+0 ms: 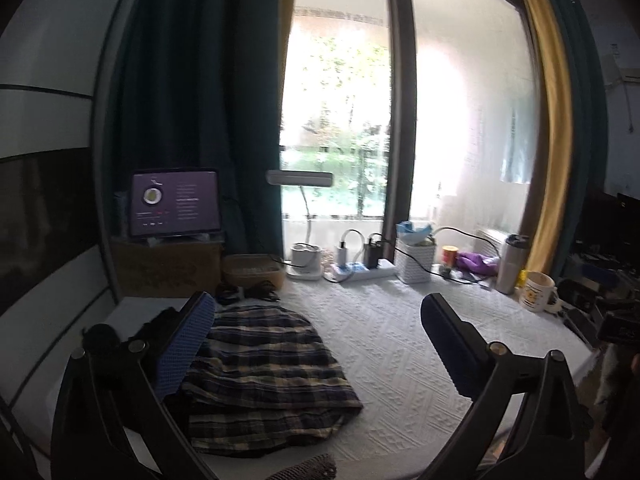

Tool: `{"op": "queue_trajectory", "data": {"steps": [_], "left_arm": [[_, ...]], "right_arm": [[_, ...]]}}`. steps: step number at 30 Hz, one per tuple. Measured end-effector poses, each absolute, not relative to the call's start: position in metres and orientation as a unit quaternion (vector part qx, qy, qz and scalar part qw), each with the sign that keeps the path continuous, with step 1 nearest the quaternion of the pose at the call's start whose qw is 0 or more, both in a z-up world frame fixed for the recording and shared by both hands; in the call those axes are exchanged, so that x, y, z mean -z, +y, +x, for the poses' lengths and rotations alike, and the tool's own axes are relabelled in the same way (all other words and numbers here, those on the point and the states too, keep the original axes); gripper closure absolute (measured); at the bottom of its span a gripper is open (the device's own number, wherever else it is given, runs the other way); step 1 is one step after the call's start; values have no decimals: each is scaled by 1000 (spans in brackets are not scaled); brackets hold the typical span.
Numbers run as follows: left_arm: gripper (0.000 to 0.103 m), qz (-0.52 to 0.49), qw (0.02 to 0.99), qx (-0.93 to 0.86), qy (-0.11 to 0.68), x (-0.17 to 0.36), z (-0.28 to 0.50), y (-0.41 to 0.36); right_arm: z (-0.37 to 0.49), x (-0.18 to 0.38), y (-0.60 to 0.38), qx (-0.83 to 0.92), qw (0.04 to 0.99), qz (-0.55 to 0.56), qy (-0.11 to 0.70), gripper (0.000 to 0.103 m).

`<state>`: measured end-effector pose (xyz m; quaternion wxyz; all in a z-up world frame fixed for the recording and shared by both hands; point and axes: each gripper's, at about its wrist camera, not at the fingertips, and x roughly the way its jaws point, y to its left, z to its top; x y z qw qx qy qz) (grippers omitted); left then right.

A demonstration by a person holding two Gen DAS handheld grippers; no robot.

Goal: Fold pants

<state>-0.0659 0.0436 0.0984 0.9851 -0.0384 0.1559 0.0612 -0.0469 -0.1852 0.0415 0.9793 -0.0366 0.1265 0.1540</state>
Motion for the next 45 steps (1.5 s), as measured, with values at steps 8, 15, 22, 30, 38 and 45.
{"op": "queue_trajectory", "data": {"steps": [8,15,22,30,38,45], "left_arm": [[1,-44,985,-77,146,-100,-74,46],[1,-47,990,-77,112,-107,-84,43],[1,-45,990,-75,111,-107,-85,41],[1,-41,990,-74,116,-106,-85,39],[1,-41,989,-73,119,-105,-85,39],[1,-36,989,-71,122,-105,-84,36]], "right_arm": [[-58,-42,-182,-128,984,-48,116,0],[-63,-46,-184,-125,986,-42,103,0],[-69,-50,-186,-126,987,-38,94,0],[-69,-49,-185,-126,987,-39,95,0],[-70,-49,-185,-125,987,-37,96,0],[-70,-49,-187,-124,987,-34,95,0]]}}
